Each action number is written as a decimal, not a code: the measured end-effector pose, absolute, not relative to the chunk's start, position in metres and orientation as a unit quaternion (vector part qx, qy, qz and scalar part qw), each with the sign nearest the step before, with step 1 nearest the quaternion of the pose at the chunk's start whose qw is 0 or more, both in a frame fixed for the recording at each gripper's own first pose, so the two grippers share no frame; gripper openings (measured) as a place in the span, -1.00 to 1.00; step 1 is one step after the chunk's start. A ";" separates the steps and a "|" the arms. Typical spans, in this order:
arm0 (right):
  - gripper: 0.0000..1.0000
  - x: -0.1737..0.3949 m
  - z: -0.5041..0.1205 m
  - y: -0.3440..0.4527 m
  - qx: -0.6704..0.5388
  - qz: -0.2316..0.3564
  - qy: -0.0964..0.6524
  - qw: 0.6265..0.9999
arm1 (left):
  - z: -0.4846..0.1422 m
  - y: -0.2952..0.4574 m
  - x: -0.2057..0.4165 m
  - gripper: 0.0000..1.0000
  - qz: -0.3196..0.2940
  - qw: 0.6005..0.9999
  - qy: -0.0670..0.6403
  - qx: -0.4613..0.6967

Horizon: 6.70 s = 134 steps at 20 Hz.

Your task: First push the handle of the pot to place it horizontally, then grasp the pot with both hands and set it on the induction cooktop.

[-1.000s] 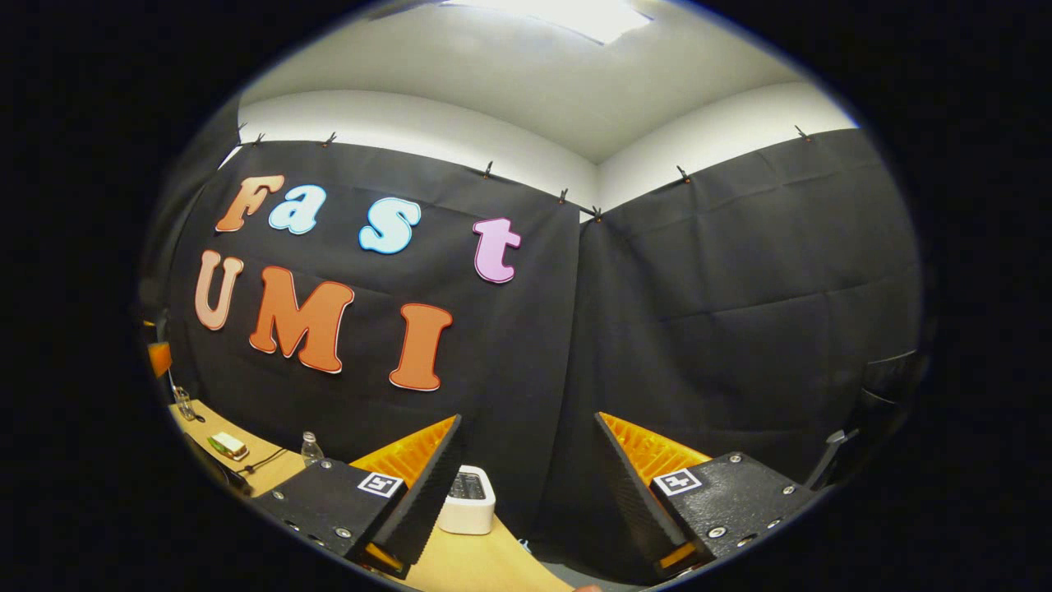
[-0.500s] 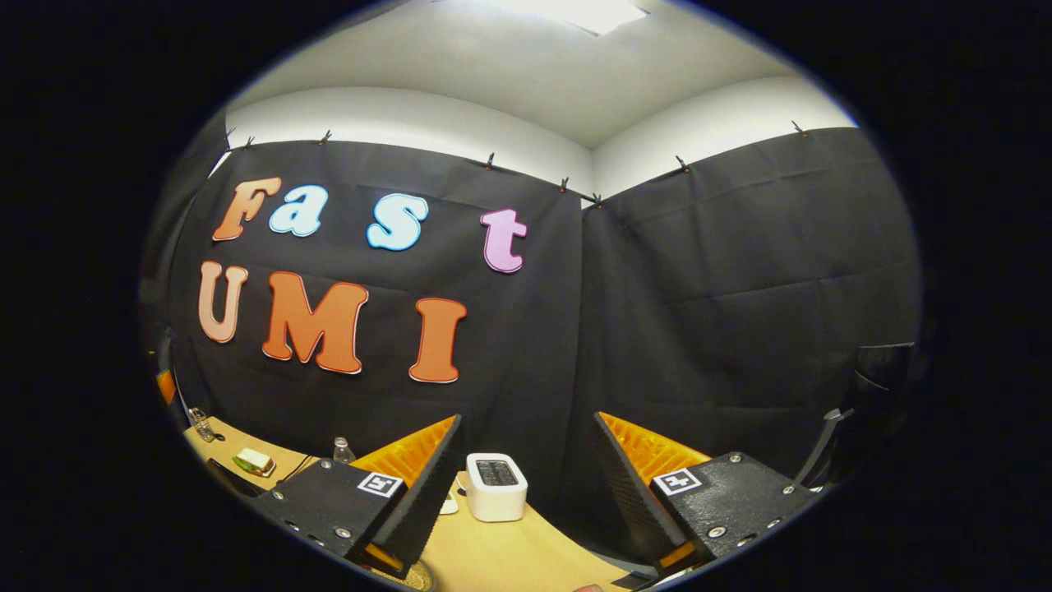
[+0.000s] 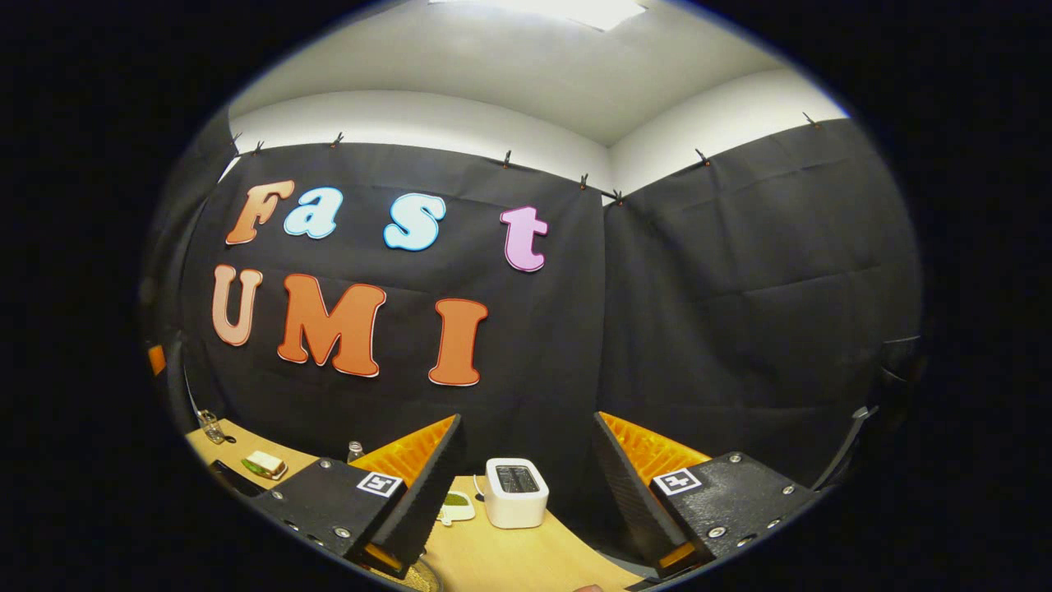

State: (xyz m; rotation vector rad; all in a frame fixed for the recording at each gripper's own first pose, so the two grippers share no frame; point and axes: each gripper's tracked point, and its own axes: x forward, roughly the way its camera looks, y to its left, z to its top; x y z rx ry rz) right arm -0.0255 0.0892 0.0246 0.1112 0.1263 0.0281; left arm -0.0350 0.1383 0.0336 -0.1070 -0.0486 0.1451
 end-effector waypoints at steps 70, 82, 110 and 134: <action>0.90 0.013 -0.078 0.104 0.027 0.075 0.132 0.988 | -0.369 0.026 -0.127 -0.84 -0.036 0.751 0.658 0.030; 0.92 -0.037 -0.226 0.201 0.077 0.155 0.409 0.896 | -0.366 0.046 -0.092 -0.84 -0.049 0.784 0.617 0.041; 0.87 -0.064 -0.394 0.289 -0.059 0.232 0.568 0.787 | -0.369 0.024 -0.028 0.96 -0.021 0.818 0.574 -0.016; 0.22 -0.079 -0.421 0.280 -0.012 0.212 0.632 0.745 | -0.392 0.018 -0.022 0.34 -0.001 0.809 0.586 -0.048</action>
